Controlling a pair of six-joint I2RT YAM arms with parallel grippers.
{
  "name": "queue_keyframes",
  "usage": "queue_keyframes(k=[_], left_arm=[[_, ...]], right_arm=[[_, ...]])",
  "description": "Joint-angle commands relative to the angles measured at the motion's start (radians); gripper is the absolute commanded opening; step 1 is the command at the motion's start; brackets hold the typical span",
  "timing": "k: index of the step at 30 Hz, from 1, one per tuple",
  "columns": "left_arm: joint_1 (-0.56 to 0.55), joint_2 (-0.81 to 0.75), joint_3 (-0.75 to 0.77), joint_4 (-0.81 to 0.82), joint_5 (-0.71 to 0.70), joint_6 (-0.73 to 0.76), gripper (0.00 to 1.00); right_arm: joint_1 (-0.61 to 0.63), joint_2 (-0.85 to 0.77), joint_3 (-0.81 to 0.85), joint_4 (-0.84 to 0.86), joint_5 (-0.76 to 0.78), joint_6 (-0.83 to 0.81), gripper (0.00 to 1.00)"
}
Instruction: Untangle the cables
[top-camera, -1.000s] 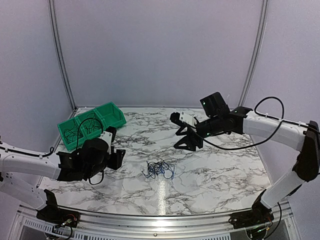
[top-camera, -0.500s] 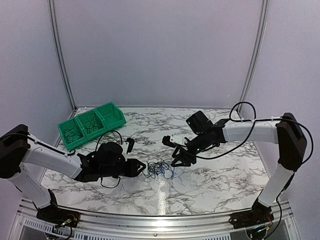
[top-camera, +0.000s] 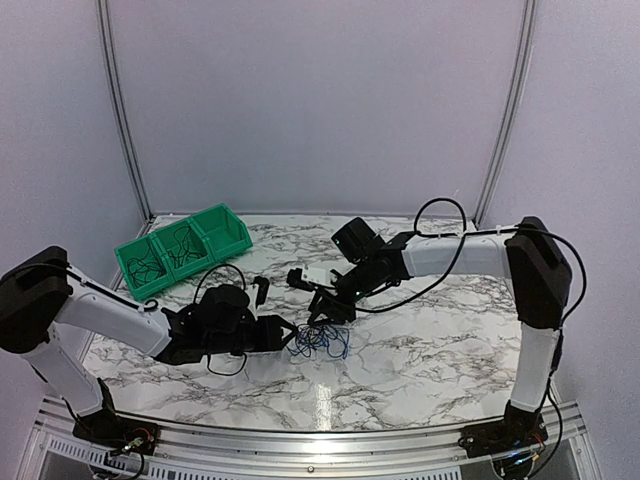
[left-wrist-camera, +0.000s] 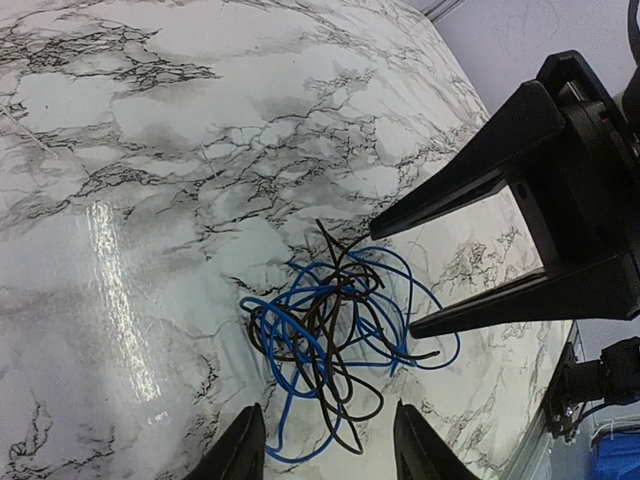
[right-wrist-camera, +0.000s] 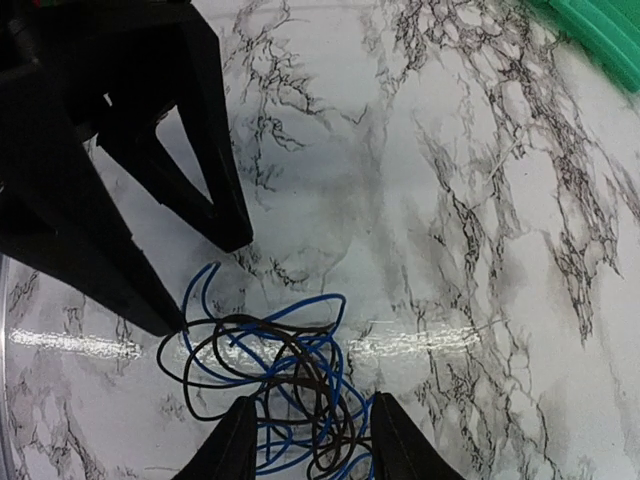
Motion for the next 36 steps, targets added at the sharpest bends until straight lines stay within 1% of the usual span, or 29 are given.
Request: queue_keyframes(k=[1,5,10,13,15,17,20,25,27,30,34,36], left_arm=[[-0.002,-0.016,-0.028,0.055,-0.031,-0.046,0.45],[-0.007,-0.064,-0.085,0.106,-0.064,-0.07,0.45],[-0.008,-0.069,-0.095,0.11,-0.064,-0.069,0.45],[-0.01,-0.049,-0.095,0.124,-0.062,-0.076,0.45],[-0.01,-0.033,-0.095,0.146,-0.059,-0.078,0.45],[-0.01,-0.01,-0.091,0.178,-0.06,-0.081,0.46],[-0.01,0.022,-0.08,0.235,-0.063,-0.075,0.47],[-0.01,0.1,-0.018,0.282,-0.066,-0.046,0.48],[-0.01,0.135,0.005,0.292,-0.081,-0.046,0.48],[-0.01,0.191,0.034,0.353,-0.087,-0.042,0.48],[-0.01,0.281,0.084,0.414,-0.091,-0.037,0.41],[-0.01,0.329,0.105,0.449,-0.092,-0.038,0.36]], right_arm=[[0.022,0.07,0.074,-0.006,0.027,-0.008,0.39],[0.028,0.101,0.092,-0.006,0.037,-0.004,0.39],[0.031,0.124,0.106,0.004,0.045,0.007,0.31],[0.032,0.132,0.11,0.007,0.04,0.011,0.24],[0.031,0.131,0.112,0.008,0.034,0.016,0.14],[0.032,0.116,0.11,0.01,0.027,0.028,0.06],[0.031,0.083,0.102,0.014,0.013,0.043,0.01],[0.03,0.034,0.106,-0.001,-0.011,0.078,0.0],[0.031,0.009,0.108,-0.004,-0.033,0.097,0.0],[0.028,-0.04,0.11,0.0,-0.083,0.136,0.0],[0.013,-0.097,0.129,0.009,-0.138,0.205,0.0],[-0.002,-0.11,0.147,0.002,-0.188,0.244,0.0]])
